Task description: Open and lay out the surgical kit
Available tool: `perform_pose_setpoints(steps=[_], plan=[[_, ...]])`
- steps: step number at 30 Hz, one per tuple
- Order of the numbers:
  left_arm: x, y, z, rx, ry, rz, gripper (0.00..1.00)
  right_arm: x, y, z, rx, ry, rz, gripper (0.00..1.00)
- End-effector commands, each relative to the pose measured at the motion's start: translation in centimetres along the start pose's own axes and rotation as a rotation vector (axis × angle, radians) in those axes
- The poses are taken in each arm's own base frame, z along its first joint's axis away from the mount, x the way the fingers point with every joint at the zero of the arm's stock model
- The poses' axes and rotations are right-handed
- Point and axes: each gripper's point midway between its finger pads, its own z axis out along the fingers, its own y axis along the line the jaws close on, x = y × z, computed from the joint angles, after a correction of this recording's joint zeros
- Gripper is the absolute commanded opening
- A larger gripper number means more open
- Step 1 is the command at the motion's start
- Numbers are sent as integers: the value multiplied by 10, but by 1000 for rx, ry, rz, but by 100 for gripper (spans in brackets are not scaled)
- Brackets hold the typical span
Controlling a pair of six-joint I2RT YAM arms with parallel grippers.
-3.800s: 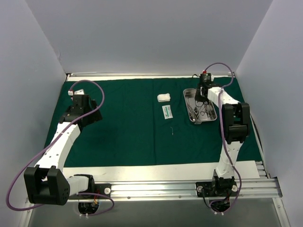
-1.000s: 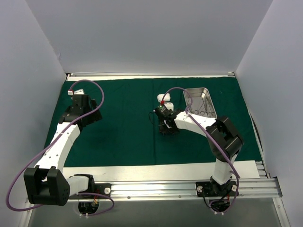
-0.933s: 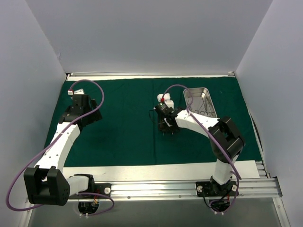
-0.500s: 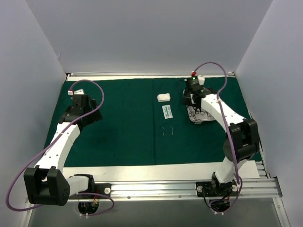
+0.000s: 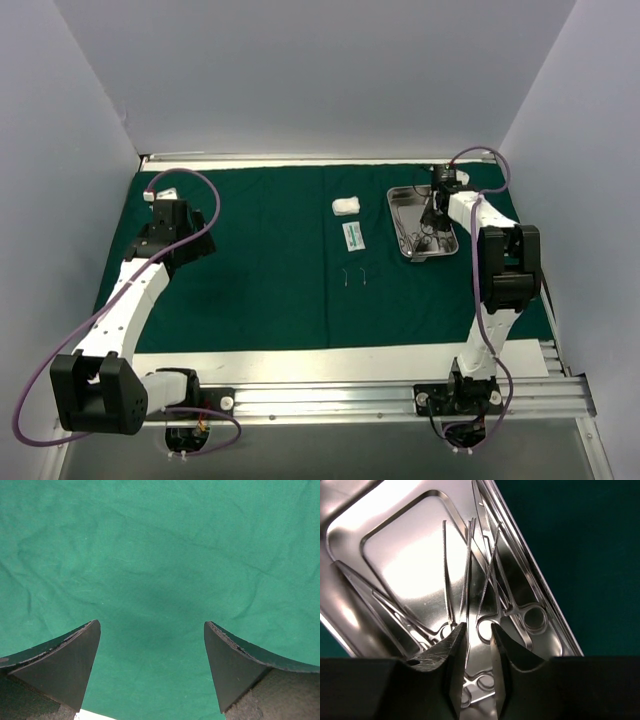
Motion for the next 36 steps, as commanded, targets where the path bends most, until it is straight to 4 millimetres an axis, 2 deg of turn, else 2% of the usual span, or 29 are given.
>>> perform_pose_setpoints(steps=[1,6,16,17,24,27,28,32,36], plan=[[-11,-7,-4,35,-48,-7,94,-14,2,6,-14,-20,34,20],[-11,-8,-4,40,-46,-6,94,-11,-5,21,-6,-22,80,16],[-11,-7,-3,36,-46,-6,94,-10,-3,36,0,-17,117,15],[-11,-7,-3,36,-46,-5,94,-14,-14,39,13,-18,144,15],[-11,-8,-3,36,-45,-6,94,-3,-18,49,31,18,151,14],[-12,-8,-3,36,-46,-5,94,-2,-22,51,40,25,151,7],[-12,-8,-3,36,-46,-5,94,-3,-23,51,42,21,154,3],[-11,-8,-3,36,-46,-6,94,-14,-23,39,39,-9,150,0],[-13,-9,-5,48,-51,-8,94,-37,-19,10,13,-69,153,0]])
